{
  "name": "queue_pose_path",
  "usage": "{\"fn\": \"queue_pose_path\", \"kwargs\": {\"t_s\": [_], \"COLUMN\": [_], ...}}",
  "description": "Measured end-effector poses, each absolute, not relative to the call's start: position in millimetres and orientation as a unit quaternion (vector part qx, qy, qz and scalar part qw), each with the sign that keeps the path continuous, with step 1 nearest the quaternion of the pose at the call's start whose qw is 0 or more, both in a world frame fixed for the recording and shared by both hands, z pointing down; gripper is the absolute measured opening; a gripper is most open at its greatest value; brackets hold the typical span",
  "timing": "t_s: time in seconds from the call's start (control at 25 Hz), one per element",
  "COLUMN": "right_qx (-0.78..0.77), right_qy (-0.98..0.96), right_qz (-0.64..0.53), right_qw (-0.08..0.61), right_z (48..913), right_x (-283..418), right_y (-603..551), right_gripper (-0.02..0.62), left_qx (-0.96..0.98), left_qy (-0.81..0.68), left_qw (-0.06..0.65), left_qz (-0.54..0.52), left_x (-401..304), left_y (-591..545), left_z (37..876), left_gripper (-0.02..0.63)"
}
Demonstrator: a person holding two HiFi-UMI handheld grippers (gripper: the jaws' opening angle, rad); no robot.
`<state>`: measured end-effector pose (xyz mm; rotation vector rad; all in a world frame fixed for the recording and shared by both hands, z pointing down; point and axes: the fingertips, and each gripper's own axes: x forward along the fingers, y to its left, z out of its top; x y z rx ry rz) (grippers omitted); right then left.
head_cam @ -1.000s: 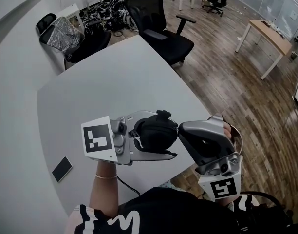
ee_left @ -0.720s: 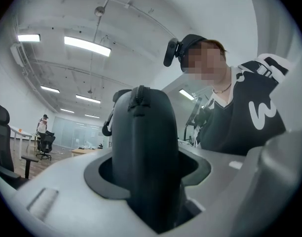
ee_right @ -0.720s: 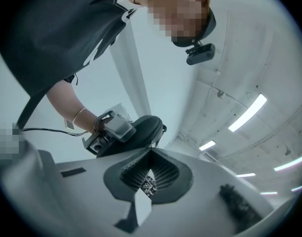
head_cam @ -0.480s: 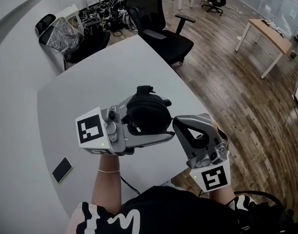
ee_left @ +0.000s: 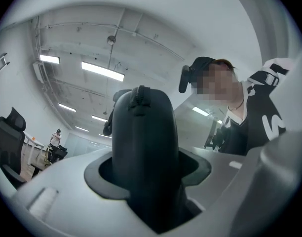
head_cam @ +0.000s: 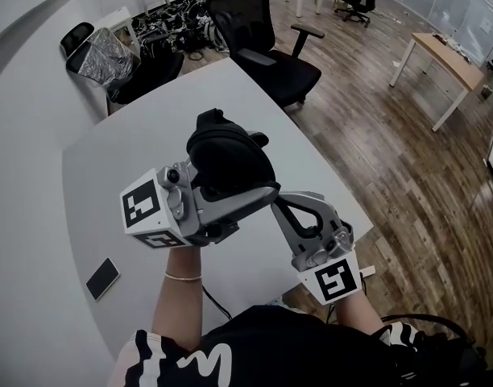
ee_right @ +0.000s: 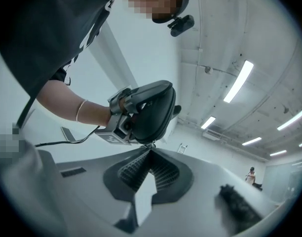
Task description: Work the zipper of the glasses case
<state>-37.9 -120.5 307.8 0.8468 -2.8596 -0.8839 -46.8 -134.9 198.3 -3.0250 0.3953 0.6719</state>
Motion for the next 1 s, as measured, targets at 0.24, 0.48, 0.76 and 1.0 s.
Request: {"fn": "queue_pose_path", "kwargs": {"t_s": [0.24,0.48,0.76,1.0], "right_qx": [0.263,0.246,0.246,0.283], "right_qy": [-0.937,-0.947,-0.946,-0.946], "right_qz": [-0.229,-0.207,-0.213,-0.157], "right_qw": [-0.006,-0.01,0.002,0.014], "right_z": [316.1,321.6,328.8,345.1], "right_x": [-51.8,-65.7,-72.9,-52.9], "right_y": [-117.4,-113.6,-112.7,-125.1], "right_gripper": [0.006,0.006,0.006,0.008], "left_qx": [-0.959,-0.952,-0.95,-0.909], "left_qy": [0.145,0.154,0.184,0.364], "left_qw": [0.007,-0.001,-0.004,0.018], "left_qz": [0.242,0.264,0.253,0.202], "left_x": [-50.6,-55.9,-56.8,-101.1], "left_y": [-136.6,-137.8,-142.7,-164.2], "left_z": [192.8,194.1,201.0,230.3], "left_gripper": [0.265,0.265,0.265,0.268]}}
